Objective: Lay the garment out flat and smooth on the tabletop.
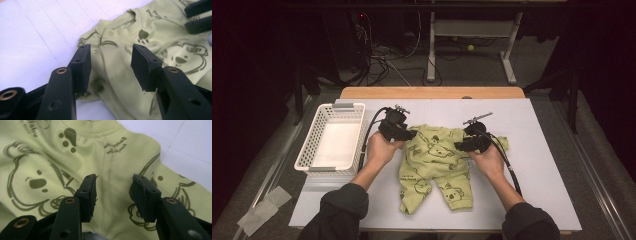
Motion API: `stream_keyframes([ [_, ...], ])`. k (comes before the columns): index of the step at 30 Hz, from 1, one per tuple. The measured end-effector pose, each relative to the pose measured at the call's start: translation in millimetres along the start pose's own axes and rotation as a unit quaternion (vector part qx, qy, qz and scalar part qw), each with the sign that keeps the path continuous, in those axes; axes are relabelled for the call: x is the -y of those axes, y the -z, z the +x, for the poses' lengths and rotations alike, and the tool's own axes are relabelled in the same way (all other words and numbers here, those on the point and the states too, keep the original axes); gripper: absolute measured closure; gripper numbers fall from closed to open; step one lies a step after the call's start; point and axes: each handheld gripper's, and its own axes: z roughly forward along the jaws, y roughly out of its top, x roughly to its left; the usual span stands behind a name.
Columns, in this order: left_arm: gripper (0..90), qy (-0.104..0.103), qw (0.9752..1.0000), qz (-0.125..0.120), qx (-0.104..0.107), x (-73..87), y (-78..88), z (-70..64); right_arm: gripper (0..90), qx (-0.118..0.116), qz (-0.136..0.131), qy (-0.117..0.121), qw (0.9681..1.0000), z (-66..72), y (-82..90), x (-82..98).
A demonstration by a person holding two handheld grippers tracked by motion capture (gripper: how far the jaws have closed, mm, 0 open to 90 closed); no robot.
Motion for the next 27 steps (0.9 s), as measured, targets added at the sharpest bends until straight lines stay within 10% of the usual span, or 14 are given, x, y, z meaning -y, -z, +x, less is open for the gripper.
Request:
stream_keyframes([
  [5, 47.9, -0.009, 0.9999, 0.012, -0.006, -8.6, 4.0, -0.4, 56.8, 0.005, 0.015, 0.000, 0.9999, 0.8, -6.8, 0.4],
  [16, 50.1, 0.001, 0.9912, 0.131, 0.021, -3.7, -64.9, 0.8, 73.9, 0.016, 0.042, 0.022, 0.9987, 3.4, -12.2, -4.4],
  [27, 74.2, 0.024, 0.9957, 0.086, 0.023, -9.5, -59.5, 9.0, 88.0, 0.040, 0.035, 0.053, 0.9972, 8.5, -12.3, -19.8],
])
